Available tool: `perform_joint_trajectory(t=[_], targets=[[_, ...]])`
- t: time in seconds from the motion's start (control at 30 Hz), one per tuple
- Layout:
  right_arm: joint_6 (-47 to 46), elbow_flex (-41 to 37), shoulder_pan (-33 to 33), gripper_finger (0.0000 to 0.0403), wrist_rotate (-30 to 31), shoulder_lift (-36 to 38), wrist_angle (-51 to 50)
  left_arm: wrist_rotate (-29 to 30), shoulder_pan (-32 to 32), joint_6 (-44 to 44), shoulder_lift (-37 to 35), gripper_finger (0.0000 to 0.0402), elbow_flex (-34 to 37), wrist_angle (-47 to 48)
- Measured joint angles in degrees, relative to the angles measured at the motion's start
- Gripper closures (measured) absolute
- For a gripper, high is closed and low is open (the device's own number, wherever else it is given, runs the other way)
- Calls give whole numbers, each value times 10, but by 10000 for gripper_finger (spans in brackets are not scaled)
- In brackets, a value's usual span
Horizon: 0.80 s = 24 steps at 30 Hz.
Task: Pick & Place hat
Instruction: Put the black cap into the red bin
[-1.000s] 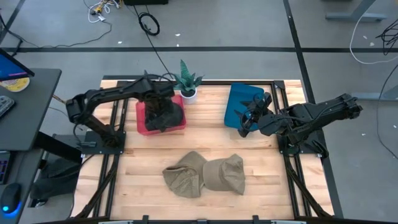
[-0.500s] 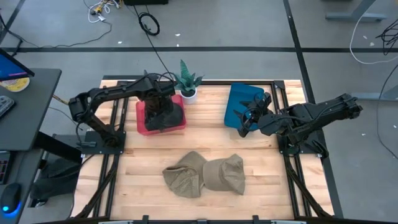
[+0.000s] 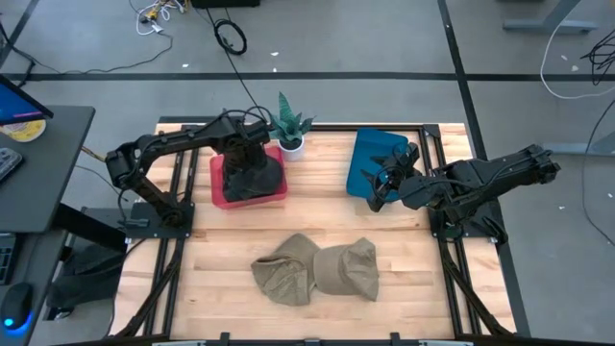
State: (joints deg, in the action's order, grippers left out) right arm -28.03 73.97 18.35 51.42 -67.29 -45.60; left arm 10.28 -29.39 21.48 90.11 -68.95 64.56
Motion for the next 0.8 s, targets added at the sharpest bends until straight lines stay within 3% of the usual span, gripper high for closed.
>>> perform_joint_trajectory(t=[0.63,0.8], targets=[[0,0,0,195,1,0,0,-17,23,102,0,399,1,-28],[2,0,0,195,1,-1,-3,-48,35,127,-1,399,51,-90]])
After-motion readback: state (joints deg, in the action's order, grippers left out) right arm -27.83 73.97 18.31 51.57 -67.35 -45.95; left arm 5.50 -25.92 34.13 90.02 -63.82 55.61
